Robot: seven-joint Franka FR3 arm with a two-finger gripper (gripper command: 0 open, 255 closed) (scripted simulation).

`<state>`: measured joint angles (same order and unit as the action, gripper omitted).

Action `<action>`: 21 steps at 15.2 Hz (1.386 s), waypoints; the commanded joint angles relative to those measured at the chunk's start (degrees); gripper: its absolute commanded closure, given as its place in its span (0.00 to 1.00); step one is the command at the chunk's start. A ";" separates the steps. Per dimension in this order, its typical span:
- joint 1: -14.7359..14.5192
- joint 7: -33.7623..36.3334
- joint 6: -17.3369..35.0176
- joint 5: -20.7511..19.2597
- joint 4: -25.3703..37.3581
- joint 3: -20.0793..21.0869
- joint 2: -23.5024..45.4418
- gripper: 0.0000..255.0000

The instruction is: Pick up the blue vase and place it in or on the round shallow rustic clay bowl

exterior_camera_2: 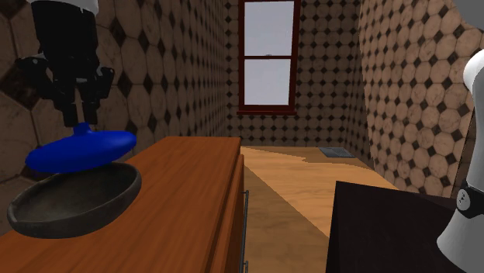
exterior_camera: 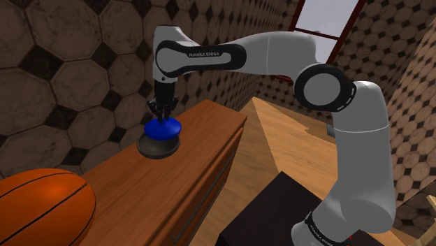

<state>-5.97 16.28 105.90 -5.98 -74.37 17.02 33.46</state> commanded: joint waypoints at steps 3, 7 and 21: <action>0.09 0.04 2.80 -0.18 -2.20 -0.12 0.58 1.00; 0.11 0.06 3.58 -0.24 -2.78 -0.16 0.77 1.00; 0.02 -0.20 -1.72 0.06 1.73 0.00 -0.06 0.00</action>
<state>-5.81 16.17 106.20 -5.93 -74.83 17.01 33.22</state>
